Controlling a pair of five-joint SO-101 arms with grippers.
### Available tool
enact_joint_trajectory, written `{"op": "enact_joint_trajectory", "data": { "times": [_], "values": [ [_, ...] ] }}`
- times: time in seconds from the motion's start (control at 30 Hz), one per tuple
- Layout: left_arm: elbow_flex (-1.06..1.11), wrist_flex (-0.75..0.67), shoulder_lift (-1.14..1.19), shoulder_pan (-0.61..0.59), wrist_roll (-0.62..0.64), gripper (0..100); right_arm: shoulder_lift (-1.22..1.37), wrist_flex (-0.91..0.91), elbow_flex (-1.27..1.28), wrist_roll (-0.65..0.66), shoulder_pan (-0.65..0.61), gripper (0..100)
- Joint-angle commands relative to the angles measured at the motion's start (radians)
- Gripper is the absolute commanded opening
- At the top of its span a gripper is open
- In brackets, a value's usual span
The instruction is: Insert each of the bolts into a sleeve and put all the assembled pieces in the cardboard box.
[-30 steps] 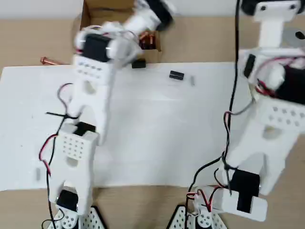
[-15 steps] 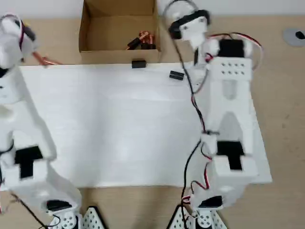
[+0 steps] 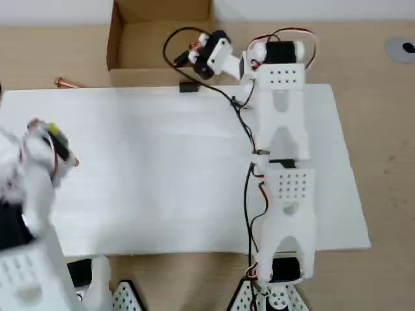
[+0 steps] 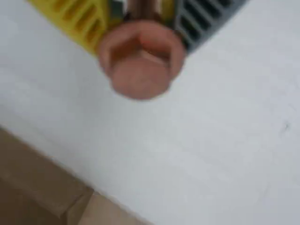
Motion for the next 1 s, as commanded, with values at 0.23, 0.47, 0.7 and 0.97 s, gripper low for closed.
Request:
{"op": "enact_joint_trajectory", "data": {
  "times": [0.23, 0.47, 0.7, 0.97],
  "values": [
    [0.509, -0.278, -0.595, -0.063, -0.049, 1, 0.162, -0.051, -0.208, 0.031, -0.007, 27.6],
    [0.671, -0.290, -0.694, -0.063, -0.077, 1, 0.213, -0.046, -0.202, 0.031, -0.012, 27.7],
    [0.795, -0.290, -0.754, -0.061, -0.072, 1, 0.219, -0.052, -0.185, 0.037, -0.013, 27.7],
    [0.865, -0.292, -0.796, -0.057, -0.071, 1, 0.219, -0.144, -0.024, 0.084, -0.018, 30.6]
  ]
}}
